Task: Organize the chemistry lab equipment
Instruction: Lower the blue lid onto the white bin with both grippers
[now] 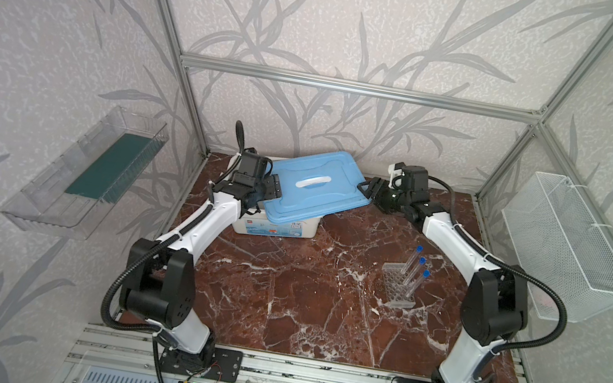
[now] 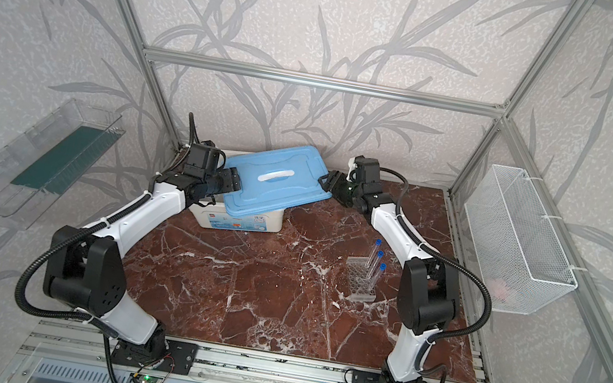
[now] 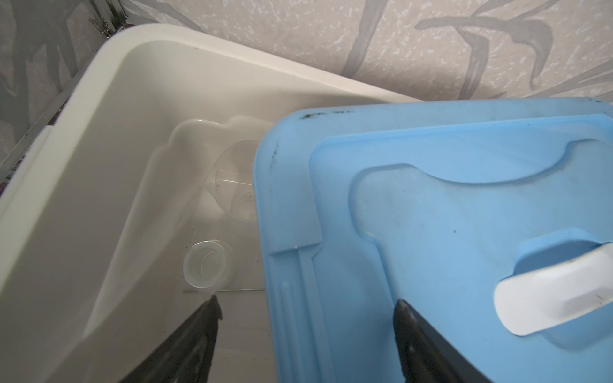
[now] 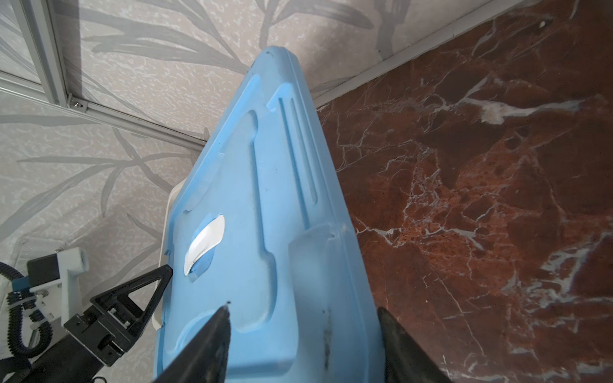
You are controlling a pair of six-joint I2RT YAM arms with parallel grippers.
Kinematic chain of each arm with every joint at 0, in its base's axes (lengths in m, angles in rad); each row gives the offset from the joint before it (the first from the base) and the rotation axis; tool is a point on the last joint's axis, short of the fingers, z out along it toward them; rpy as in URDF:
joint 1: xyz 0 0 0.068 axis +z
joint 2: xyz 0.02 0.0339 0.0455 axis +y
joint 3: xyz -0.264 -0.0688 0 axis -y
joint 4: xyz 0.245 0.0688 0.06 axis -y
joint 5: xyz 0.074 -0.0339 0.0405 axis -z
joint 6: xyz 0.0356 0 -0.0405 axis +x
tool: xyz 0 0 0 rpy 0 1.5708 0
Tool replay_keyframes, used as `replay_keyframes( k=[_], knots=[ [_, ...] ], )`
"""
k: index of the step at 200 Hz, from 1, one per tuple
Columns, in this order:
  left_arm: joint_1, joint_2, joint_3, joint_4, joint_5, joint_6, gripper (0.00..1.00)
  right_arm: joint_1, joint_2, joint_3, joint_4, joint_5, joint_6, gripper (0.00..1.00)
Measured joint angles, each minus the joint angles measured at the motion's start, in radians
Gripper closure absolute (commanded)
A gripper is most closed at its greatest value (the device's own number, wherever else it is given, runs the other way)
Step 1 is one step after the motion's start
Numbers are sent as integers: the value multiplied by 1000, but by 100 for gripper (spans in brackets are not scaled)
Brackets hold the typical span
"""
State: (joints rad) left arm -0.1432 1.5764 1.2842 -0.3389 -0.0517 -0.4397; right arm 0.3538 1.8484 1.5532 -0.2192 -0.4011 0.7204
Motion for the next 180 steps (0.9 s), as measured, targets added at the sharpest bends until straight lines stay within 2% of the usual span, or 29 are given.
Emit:
replay_keyframes(
  k=[54, 115, 180],
  knots=[
    [16, 16, 65, -17, 0, 3, 17, 21, 47, 35, -152, -3, -91, 38],
    [42, 92, 122, -50, 0, 20, 16, 61, 78, 39, -155, -13, -95, 38],
    [82, 101, 134, -79, -23, 31, 13, 154, 115, 188, -251, 53, -146, 39]
  ],
)
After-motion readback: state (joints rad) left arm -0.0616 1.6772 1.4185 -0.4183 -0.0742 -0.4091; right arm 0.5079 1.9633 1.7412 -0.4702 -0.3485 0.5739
